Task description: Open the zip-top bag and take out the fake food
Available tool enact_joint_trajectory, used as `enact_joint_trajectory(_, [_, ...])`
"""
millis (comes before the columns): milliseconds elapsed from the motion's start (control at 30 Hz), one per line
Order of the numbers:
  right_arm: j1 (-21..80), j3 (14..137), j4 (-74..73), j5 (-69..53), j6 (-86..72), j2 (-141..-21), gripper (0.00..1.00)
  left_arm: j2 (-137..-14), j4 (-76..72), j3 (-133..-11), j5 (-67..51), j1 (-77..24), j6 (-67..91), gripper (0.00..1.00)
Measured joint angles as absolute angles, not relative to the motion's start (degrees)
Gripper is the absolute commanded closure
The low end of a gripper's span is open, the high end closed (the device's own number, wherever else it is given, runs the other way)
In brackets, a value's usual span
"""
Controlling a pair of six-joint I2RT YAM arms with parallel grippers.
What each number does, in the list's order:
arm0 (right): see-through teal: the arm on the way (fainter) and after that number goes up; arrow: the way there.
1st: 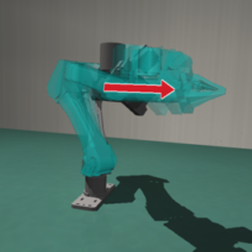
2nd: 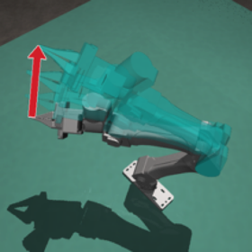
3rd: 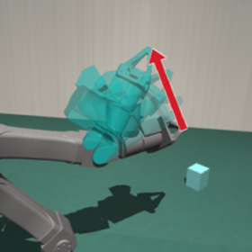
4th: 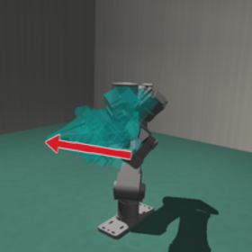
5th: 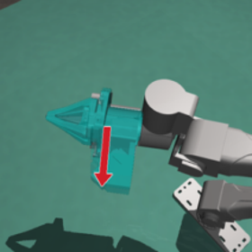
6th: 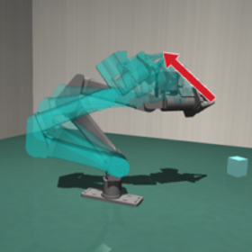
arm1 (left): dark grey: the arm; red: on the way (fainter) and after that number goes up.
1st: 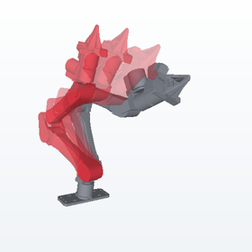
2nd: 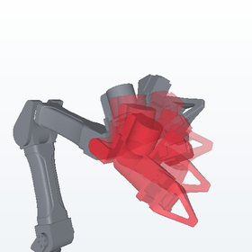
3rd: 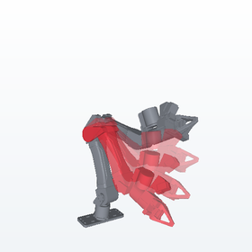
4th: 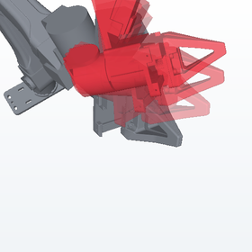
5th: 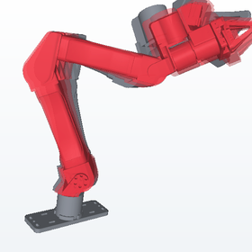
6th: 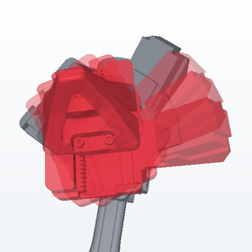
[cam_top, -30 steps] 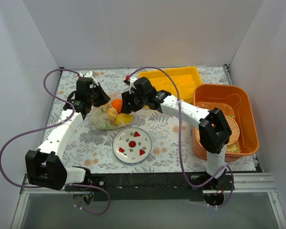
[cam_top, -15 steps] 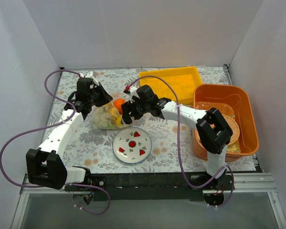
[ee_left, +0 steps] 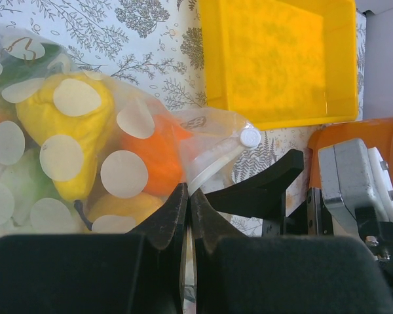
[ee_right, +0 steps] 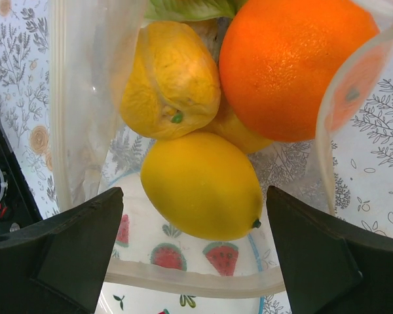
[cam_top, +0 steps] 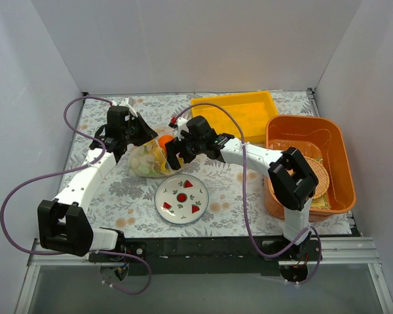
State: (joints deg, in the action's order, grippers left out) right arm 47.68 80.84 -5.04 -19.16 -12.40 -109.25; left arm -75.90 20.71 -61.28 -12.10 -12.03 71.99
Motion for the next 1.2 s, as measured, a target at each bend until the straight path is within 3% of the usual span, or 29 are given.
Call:
enact_joint_trajectory(900, [48.90, 78.83, 2.66, -22.74, -11.49, -112.77, 0.11, -76.49, 15.77, -57.80, -15.46, -12.10, 75.94, 1.00])
enact_joint_trajectory(1067, [49.28, 78.83, 2.79, -22.65, -10.48, -113.73, 0.25, -76.49, 15.84, -57.80, -15.42, -12.12, 76.09, 1.00])
enact_joint_trajectory(1200, [49.43, 77.87, 3.73, -22.70, -10.07, -113.73, 0.45, -76.49, 15.81, -57.80, -15.14, -12.12, 76.31, 1.00])
